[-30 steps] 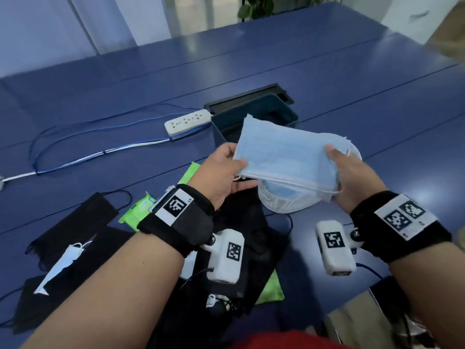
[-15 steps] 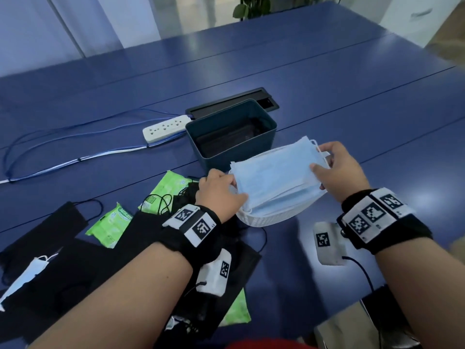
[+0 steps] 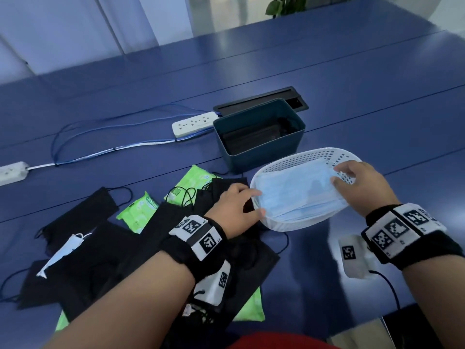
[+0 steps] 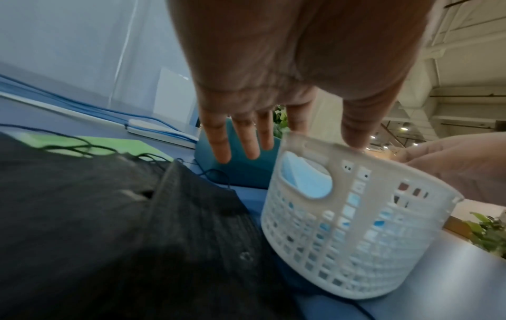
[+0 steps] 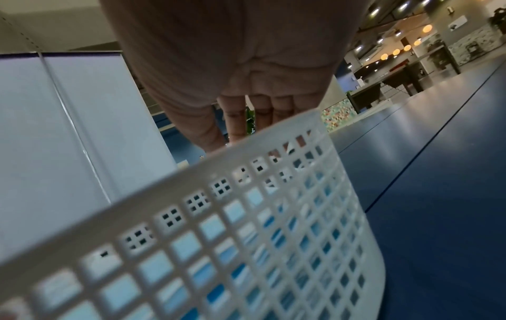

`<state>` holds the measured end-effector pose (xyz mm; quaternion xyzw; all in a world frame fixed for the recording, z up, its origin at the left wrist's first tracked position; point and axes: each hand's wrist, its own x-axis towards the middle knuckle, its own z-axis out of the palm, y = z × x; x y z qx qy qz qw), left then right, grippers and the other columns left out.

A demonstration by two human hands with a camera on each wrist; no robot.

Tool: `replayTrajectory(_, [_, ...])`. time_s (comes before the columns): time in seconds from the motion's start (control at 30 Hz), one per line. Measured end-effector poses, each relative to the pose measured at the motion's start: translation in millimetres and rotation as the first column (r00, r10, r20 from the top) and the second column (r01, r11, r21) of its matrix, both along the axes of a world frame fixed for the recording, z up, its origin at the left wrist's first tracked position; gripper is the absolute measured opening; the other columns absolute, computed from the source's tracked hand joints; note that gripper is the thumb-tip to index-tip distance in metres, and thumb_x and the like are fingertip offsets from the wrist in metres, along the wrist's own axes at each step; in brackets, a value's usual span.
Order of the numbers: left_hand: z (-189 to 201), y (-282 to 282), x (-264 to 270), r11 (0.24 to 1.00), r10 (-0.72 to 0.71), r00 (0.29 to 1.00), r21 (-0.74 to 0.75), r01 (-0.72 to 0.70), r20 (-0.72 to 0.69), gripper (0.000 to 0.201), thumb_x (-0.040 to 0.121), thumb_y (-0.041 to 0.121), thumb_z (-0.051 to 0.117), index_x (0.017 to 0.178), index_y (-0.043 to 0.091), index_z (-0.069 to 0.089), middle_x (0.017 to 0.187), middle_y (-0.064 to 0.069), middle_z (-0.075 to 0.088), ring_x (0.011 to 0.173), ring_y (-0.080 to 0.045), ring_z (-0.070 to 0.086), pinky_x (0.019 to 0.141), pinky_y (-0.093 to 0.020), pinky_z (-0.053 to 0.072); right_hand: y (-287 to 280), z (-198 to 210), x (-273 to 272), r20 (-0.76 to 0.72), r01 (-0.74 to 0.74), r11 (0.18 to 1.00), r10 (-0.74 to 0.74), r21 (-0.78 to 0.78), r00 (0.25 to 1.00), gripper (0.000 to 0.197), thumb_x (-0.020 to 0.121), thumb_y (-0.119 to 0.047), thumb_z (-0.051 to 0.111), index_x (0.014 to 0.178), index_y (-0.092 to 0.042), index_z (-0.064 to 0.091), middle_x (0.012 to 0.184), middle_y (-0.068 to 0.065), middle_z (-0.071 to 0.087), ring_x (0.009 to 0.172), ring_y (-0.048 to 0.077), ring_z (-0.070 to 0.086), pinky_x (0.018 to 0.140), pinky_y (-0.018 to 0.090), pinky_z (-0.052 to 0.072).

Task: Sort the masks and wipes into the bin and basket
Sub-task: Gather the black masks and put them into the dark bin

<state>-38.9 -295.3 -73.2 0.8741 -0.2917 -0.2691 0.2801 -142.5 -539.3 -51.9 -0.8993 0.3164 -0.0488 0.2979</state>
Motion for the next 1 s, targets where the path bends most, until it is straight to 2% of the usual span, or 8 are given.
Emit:
replayTrajectory(0.13, [12.2,48.7,7.5,0.997,0.018,0.999,-0.069,-0.021,-0.050,0.038,0.091,0.031,0.059,0.129,0.031,0.052,0.127,0.003,0.048,0.115,-0.010,0.049,0.105,-0.025,0.036,19.7,21.7,1.3,0.134,-0.043,0.999,0.045,-0.016,0.990,0.022,0.090,-0.022,0.057,0.111,-0.017,0.062,0.120,0.005,0.054,0.113,0.019,0.052,0.093,0.028,0.035])
replayTrajectory(0.23, [20.2,93.6,17.7,0.976,0.195,0.976,-0.077,-0.203,-0.098,0.024,0.091,0.027,0.060,0.114,0.030,0.058,0.102,0.007,0.058,0.084,-0.004,0.055,0.080,-0.014,0.042,48.1,40.7,6.0,0.217,-0.139,0.990,0.136,-0.002,0.967,0.015,0.090,-0.022,0.058,0.105,-0.020,0.062,0.107,-0.005,0.055,0.101,0.010,0.052,0.091,0.023,0.036])
replayTrajectory(0.3, [21.0,123.6,26.9,0.951,0.303,0.947,-0.029,-0.308,-0.102,0.014,0.091,0.028,0.060,0.104,0.031,0.059,0.089,0.011,0.059,0.075,-0.008,0.056,0.071,-0.017,0.042,71.0,50.4,10.9,0.234,-0.220,0.974,0.201,0.056,0.951,0.011,0.090,-0.020,0.058,0.100,-0.024,0.061,0.099,-0.009,0.058,0.090,0.002,0.056,0.084,0.013,0.039])
replayTrajectory(0.4, [17.4,161.2,36.8,0.909,0.408,0.911,0.120,-0.398,-0.066,0.016,0.090,0.035,0.060,0.103,0.028,0.058,0.084,0.010,0.059,0.076,-0.013,0.057,0.066,-0.019,0.041,107.4,56.1,17.9,0.225,-0.313,0.939,0.277,0.142,0.934,0.009,0.089,-0.017,0.059,0.094,-0.024,0.061,0.084,-0.015,0.060,0.073,-0.013,0.054,0.067,-0.001,0.037])
replayTrajectory(0.53, [3.6,189.2,42.2,0.872,0.429,0.900,0.294,-0.391,-0.076,0.033,0.086,0.043,0.062,0.111,0.023,0.058,0.093,0.001,0.067,0.076,-0.015,0.060,0.073,-0.025,0.046,152.9,39.6,21.1,0.178,-0.412,0.883,0.379,0.226,0.908,0.009,0.088,-0.013,0.062,0.090,-0.022,0.061,0.076,-0.010,0.059,0.065,-0.009,0.052,0.065,0.002,0.039])
replayTrajectory(0.63, [-9.4,196.8,42.5,0.866,0.434,0.896,0.319,-0.385,-0.098,0.044,0.083,0.044,0.065,0.119,0.020,0.057,0.108,-0.004,0.066,0.087,-0.017,0.061,0.079,-0.025,0.046,179.7,15.7,23.9,0.028,-0.468,0.851,0.476,0.238,0.879,0.008,0.088,-0.019,0.062,0.095,-0.022,0.061,0.081,-0.008,0.058,0.076,0.000,0.056,0.069,0.006,0.040])
replayTrajectory(0.8, [-22.3,200.7,44.5,0.844,0.426,0.905,0.364,-0.395,-0.006,0.063,0.074,0.046,0.072,0.129,0.024,0.050,0.133,-0.008,0.047,0.121,-0.027,0.050,0.102,-0.035,0.041,198.8,-21.7,34.6,-0.290,-0.363,0.922,0.387,0.135,0.875,0.053,0.089,-0.036,0.059,0.135,-0.017,0.042,0.132,0.007,0.046,0.122,0.022,0.048,0.102,0.028,0.036])
replayTrajectory(1.0, [-24.1,200.3,55.2,0.876,0.376,0.925,0.343,-0.339,-0.045,0.042,0.074,0.033,0.076,0.110,0.023,0.054,0.095,-0.002,0.061,0.084,-0.019,0.060,0.069,-0.024,0.041,214.9,-51.6,43.9,-0.456,-0.212,0.972,0.233,0.098,0.859,0.080,0.084,-0.051,0.057,0.144,-0.010,0.024,0.144,0.016,0.034,0.133,0.033,0.037,0.109,0.043,0.032])
